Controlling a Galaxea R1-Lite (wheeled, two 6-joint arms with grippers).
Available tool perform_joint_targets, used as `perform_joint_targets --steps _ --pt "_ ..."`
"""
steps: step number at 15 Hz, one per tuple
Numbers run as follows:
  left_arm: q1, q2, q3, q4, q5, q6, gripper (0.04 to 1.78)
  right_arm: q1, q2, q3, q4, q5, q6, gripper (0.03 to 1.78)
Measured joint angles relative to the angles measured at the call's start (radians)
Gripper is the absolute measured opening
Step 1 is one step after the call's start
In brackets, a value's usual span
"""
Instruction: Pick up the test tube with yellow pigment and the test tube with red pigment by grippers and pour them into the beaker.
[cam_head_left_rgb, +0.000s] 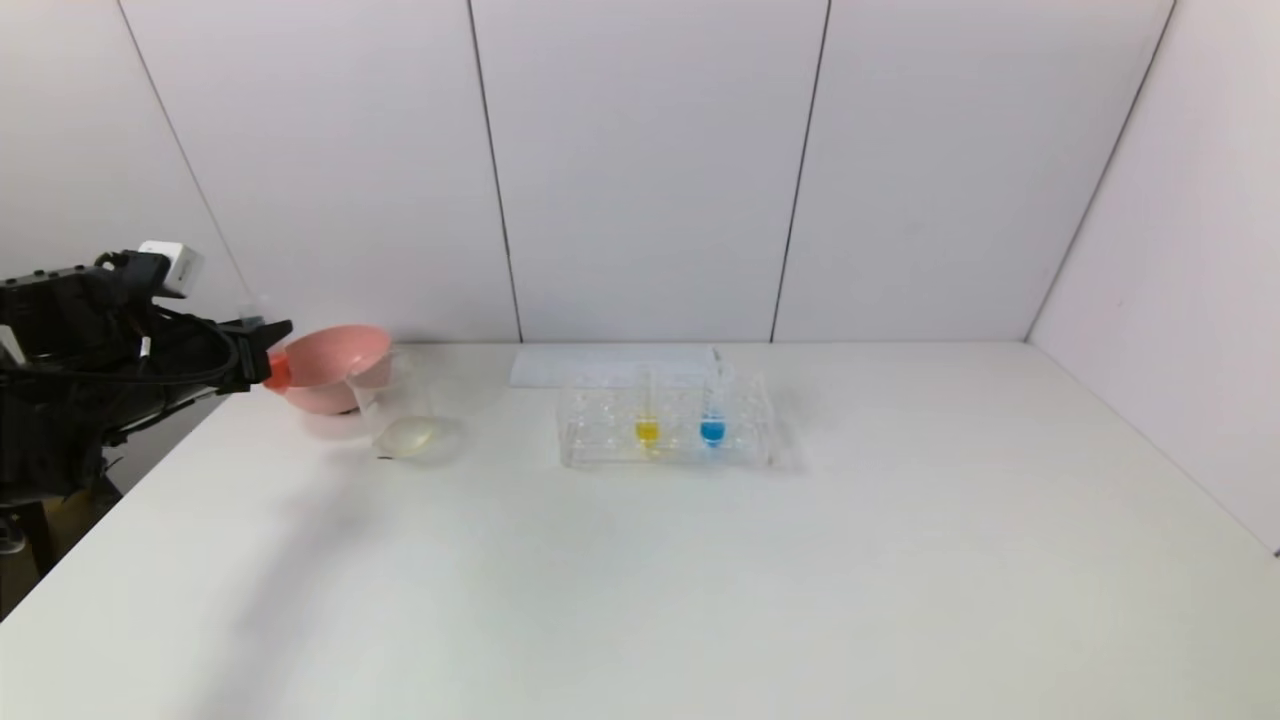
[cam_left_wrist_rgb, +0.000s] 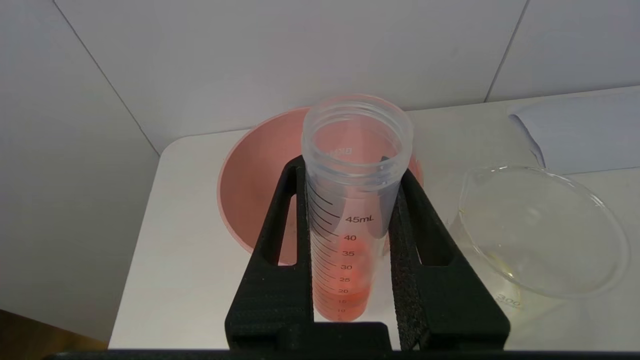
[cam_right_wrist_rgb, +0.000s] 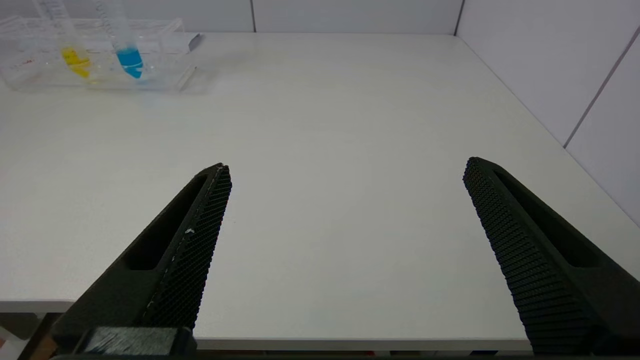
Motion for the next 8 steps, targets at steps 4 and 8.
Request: perform_joint_targets --steps 4,8 --pt "-0.012 0.048 -0.005 -0.059 -0.006 -0.002 0.45 0.000 0.000 0.000 0.000 0.000 0.000 1.70" --pt "-0.015 0.066 -0.032 -0.044 -0.040 0.030 0.45 0.000 0.000 0.000 0.000 0.000 0.000 1.70"
